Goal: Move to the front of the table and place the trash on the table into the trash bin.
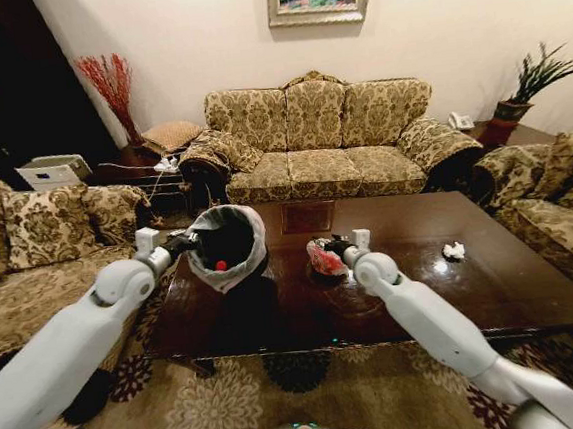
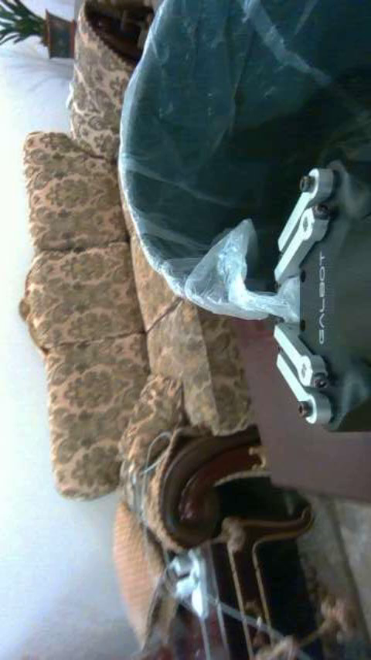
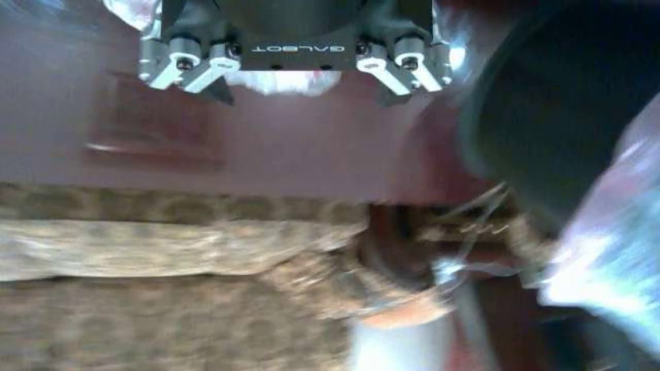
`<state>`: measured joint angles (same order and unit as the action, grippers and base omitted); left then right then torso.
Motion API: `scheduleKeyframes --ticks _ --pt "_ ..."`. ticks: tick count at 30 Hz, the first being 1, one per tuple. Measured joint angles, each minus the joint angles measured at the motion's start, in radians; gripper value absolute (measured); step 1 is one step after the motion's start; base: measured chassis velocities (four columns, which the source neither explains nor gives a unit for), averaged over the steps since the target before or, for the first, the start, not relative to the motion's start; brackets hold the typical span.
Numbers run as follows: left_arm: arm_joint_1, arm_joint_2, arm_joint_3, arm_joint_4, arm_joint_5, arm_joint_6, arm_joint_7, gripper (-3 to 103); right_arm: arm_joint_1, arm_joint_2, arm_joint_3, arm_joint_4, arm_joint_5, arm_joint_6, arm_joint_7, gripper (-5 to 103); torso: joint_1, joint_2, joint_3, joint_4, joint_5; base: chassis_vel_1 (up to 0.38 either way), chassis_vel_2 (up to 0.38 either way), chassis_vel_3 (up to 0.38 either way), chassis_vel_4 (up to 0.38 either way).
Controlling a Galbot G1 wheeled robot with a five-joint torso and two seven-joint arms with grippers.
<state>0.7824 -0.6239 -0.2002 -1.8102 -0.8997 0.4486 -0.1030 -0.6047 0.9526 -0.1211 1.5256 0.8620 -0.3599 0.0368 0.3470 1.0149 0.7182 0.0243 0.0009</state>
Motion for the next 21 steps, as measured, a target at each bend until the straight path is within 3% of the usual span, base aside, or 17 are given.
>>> scheduleKeyframes --ticks 1,3,4,6,13,21 --pt "-0.025 -0.020 0.038 0.014 0.000 0.001 -0.007 2 0.041 -0.055 -0.050 -0.060 -0.008 0.038 -0.157 95 0.000 0.000 0.000 0.0000 -0.0006 0.000 0.000 0.000 0.000" --pt "-0.043 -0.051 0.076 0.025 0.003 0.004 -0.018 2 0.142 -0.127 -0.157 -0.163 -0.015 0.094 -0.389 100 0.000 0.000 0.000 -0.0004 -0.0004 0.000 0.000 0.000 0.000" --pt "-0.043 -0.051 0.076 0.025 0.003 0.004 -0.018 2 0.142 -0.127 -0.157 -0.163 -0.015 0.094 -0.389 100 0.000 0.000 0.000 -0.0004 -0.0004 0.000 0.000 0.000 0.000" --pt "-0.035 -0.071 0.082 0.026 0.006 0.007 -0.024 2 0.251 -0.159 -0.252 -0.230 -0.006 0.119 -0.516 100 0.000 0.000 0.000 -0.0004 -0.0009 0.000 0.000 0.000 0.000" --pt "-0.018 -0.087 0.080 0.037 0.022 0.008 -0.025 2 0.409 -0.110 -0.399 -0.367 -0.016 0.117 -0.640 100 0.000 0.000 0.000 0.0007 -0.0008 0.000 0.000 0.000 0.000" --pt "-0.062 -0.100 0.087 0.062 0.016 0.015 -0.029 2 0.450 -0.004 -0.463 -0.511 -0.141 0.115 -0.638 100 0.000 0.000 0.000 0.0005 -0.0008 0.000 0.000 0.000 0.000"
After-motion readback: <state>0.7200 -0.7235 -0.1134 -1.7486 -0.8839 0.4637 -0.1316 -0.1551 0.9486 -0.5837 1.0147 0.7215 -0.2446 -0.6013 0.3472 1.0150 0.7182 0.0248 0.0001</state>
